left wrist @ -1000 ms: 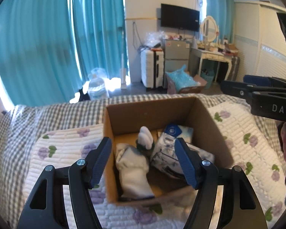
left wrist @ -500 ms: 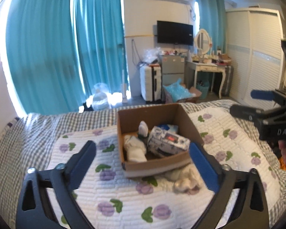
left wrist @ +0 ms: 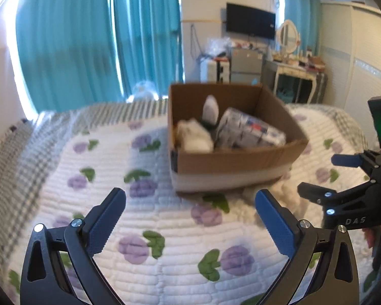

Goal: Organize soft objects
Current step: 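Grasp the cream lace cloth with the right gripper while the left grasps a white sock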

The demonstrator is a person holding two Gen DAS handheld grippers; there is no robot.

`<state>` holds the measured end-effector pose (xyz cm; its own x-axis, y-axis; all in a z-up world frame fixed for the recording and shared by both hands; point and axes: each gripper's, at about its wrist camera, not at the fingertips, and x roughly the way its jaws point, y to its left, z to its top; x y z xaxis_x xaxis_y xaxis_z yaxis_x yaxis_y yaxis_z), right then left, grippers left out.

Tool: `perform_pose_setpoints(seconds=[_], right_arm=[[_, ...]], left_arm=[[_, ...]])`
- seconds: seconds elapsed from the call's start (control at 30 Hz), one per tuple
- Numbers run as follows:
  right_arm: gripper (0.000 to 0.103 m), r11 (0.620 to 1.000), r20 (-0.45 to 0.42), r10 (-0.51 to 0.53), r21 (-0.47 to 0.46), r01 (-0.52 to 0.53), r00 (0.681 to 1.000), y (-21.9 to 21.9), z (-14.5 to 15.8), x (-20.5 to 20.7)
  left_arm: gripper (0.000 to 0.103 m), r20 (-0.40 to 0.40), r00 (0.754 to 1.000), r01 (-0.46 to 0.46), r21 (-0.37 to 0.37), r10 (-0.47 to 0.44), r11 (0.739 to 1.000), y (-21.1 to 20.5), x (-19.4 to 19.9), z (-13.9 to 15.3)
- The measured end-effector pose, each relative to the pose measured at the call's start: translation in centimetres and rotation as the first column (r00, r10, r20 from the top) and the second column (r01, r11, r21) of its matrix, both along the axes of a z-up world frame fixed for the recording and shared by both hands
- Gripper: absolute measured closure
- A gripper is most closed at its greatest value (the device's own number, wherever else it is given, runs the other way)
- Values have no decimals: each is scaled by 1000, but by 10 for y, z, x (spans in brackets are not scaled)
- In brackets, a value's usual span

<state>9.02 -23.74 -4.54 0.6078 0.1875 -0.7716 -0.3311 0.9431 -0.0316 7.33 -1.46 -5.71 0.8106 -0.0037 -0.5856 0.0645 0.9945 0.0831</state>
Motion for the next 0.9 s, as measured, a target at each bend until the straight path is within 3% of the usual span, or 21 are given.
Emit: perform_pose_setpoints(seconds=[0.27,0.53,0.7,0.73,0.8,0.9], right_arm=[[0,999,-83,-25,21,27,996,2,-63,16],[1,999,-118,-14,43,19,993,0,-76,14],[28,999,-106,1,36,3,994,2,-77,9],[31,999,-99,1,35,3,995,3,-77,6],[49,999,-92,7,42,-3,996,3,-76,2],[64,999,-79,5,47,-1,997,-1,-73,-4]], left_arm=[[0,-147,989,-31,4,32,1000,15,16,-63],[0,-182,983,-27,-8,25,1000,10,13,-71],[0,-196,980,-34,-13,31,999,9,11,-73],[0,-217,976,-36,-54,24,998,8,11,-72],[0,-214,977,-33,-54,20,998,7,11,-70],[0,-211,977,-27,-56,15,998,1,10,-67]])
